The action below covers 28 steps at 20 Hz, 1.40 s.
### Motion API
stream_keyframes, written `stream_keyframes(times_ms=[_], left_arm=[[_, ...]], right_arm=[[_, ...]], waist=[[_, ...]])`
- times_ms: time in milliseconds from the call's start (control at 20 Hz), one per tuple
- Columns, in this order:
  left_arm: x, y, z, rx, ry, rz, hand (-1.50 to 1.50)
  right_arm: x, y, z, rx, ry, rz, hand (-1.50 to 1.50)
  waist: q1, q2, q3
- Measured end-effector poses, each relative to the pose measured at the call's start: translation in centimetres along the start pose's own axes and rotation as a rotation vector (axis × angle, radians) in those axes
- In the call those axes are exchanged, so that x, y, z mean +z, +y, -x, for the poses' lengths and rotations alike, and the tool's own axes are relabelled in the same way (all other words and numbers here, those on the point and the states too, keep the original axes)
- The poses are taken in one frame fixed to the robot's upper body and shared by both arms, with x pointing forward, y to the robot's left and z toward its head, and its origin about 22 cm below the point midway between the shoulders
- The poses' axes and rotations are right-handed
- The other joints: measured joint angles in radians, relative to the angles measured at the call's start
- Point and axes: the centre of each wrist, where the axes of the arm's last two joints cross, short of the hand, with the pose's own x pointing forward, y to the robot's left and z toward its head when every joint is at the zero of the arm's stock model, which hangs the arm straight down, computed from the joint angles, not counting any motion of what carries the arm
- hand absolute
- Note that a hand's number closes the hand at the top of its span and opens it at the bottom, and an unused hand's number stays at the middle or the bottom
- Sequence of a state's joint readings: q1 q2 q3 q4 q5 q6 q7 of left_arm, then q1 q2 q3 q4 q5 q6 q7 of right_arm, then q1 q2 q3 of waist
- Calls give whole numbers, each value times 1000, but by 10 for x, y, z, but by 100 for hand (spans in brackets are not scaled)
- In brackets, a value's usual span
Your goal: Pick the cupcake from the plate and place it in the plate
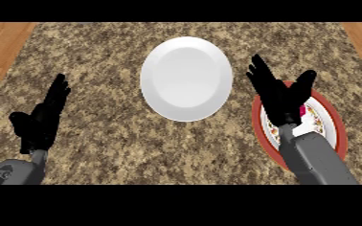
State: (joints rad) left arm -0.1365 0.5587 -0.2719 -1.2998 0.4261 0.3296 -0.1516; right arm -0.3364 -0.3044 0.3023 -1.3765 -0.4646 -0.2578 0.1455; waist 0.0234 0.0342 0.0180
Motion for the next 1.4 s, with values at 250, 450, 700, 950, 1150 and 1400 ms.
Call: stream_keyframes(times_ms=[250,450,700,950,1150,1400], left_arm=[[-18,-7,-40,-18,-133,64,0],[-26,-15,-66,-14,-225,121,0],[-30,-23,-91,8,-263,176,0],[-27,-23,-102,16,-269,186,0],[-25,-19,-99,18,-259,183,0],[-23,-10,-106,11,-252,175,0]], right_arm=[[-22,12,-20,119,-164,-66,150],[-30,-19,-23,553,-173,6,150],[-33,2,22,637,-224,240,-150],[-28,20,48,519,-379,365,-150],[-19,13,45,543,-467,417,-150],[-14,-12,15,700,-395,446,-150]], waist=[[4,-21,-11],[6,-30,-31],[2,-30,-20],[-8,-31,-17],[-20,-34,-18],[-31,-43,-21]])
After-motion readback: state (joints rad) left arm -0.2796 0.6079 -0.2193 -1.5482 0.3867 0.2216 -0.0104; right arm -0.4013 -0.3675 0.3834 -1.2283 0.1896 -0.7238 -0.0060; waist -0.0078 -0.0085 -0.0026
